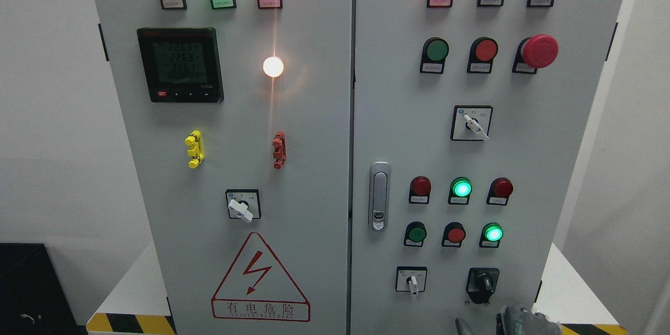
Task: Flip black knob to close circuit
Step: 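Raise the right hand up to the black rotary knob, then grip the black knob with the right hand and twist it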
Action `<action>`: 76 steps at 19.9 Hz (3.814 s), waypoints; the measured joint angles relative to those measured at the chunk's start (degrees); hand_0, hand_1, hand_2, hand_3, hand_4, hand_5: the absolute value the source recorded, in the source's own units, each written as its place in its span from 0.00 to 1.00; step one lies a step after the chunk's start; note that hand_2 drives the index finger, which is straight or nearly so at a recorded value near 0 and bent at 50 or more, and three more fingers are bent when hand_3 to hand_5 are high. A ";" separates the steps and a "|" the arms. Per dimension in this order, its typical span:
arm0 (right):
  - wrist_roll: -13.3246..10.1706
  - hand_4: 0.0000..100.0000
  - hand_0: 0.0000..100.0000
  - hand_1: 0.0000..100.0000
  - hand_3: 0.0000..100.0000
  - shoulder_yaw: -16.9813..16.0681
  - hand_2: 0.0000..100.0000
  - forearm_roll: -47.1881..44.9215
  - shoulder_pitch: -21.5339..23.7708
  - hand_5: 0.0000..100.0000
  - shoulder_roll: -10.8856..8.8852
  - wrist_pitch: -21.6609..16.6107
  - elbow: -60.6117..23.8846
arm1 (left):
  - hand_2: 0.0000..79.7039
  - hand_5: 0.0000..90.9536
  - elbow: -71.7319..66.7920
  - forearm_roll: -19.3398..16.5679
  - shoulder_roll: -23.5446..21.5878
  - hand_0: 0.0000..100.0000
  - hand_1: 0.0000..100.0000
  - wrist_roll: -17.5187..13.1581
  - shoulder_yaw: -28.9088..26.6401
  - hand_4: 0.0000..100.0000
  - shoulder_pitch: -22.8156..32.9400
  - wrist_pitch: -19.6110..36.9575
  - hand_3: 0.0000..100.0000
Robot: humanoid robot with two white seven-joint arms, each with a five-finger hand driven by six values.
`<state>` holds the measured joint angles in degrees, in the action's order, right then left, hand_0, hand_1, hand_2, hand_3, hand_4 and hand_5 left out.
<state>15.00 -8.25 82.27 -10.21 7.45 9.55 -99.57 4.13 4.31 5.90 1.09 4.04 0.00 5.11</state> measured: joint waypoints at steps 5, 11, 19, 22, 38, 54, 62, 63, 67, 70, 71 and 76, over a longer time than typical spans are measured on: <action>0.35 0.96 0.00 0.00 1.00 -0.12 0.96 0.37 -1.78 0.96 0.05 0.64 0.22 | 0.00 0.00 0.00 0.00 0.00 0.12 0.56 0.00 0.00 0.00 0.00 0.00 0.00; 1.16 0.96 0.00 0.00 1.00 -0.30 0.96 0.59 -3.28 0.96 0.08 1.28 0.59 | 0.00 0.00 0.00 0.00 0.00 0.12 0.56 0.00 0.00 0.00 0.00 0.00 0.00; 1.38 0.96 0.00 0.00 1.00 -0.90 0.96 1.79 -3.92 0.96 0.09 1.44 1.10 | 0.00 0.00 0.00 0.00 0.00 0.12 0.56 0.00 0.00 0.00 0.00 0.00 0.00; 0.88 0.96 0.00 0.00 1.00 -1.19 0.95 2.13 -4.04 0.96 0.09 1.44 1.34 | 0.00 0.00 0.00 -0.01 0.00 0.12 0.56 0.00 0.00 0.00 0.00 0.00 0.00; -1.24 0.96 0.00 0.00 1.00 -3.06 0.95 2.60 -4.20 0.95 0.00 1.11 2.76 | 0.00 0.00 0.00 0.00 0.00 0.12 0.56 0.00 0.00 0.00 0.00 0.00 0.00; -1.61 0.96 0.00 0.00 1.00 -4.33 0.94 2.01 -4.28 0.94 0.02 1.16 3.12 | 0.00 0.00 0.00 0.00 0.00 0.12 0.56 0.00 0.00 0.00 0.00 0.00 0.00; -1.83 0.96 0.00 0.00 1.00 -4.90 0.94 1.72 -4.32 0.94 0.06 1.26 3.04 | 0.00 0.00 0.00 0.00 0.00 0.12 0.56 0.00 0.00 0.00 0.00 0.00 0.00; -1.83 0.96 0.00 0.00 1.00 -4.99 0.94 1.69 -4.36 0.94 0.07 1.26 3.04 | 0.00 0.00 0.00 0.00 0.00 0.12 0.56 0.00 0.00 0.00 0.00 0.00 0.00; -1.83 0.96 0.00 0.00 1.00 -5.29 0.94 1.62 -4.64 0.94 0.09 1.26 3.02 | 0.00 0.00 0.00 0.00 0.00 0.12 0.56 0.00 0.00 0.00 0.00 0.00 0.00; -1.83 0.96 0.00 0.00 1.00 -5.51 0.94 1.57 -4.76 0.94 0.09 1.26 2.98 | 0.00 0.00 0.00 0.00 0.00 0.12 0.56 0.00 0.00 0.00 0.00 0.00 0.00; -1.83 0.96 0.00 0.00 1.00 -5.59 0.94 1.54 -4.79 0.94 0.10 1.26 2.98 | 0.00 0.00 0.00 0.00 0.00 0.12 0.56 0.00 0.00 0.00 0.00 0.00 0.00; -1.83 0.96 0.00 0.00 1.00 -5.96 0.94 1.45 -4.94 0.94 0.11 1.28 2.85 | 0.00 0.00 0.00 0.00 0.00 0.12 0.56 0.00 0.00 0.00 0.00 0.00 0.00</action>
<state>13.17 -14.21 83.72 -15.15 7.56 10.83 -96.72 4.13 4.31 5.90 1.10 4.04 0.00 5.11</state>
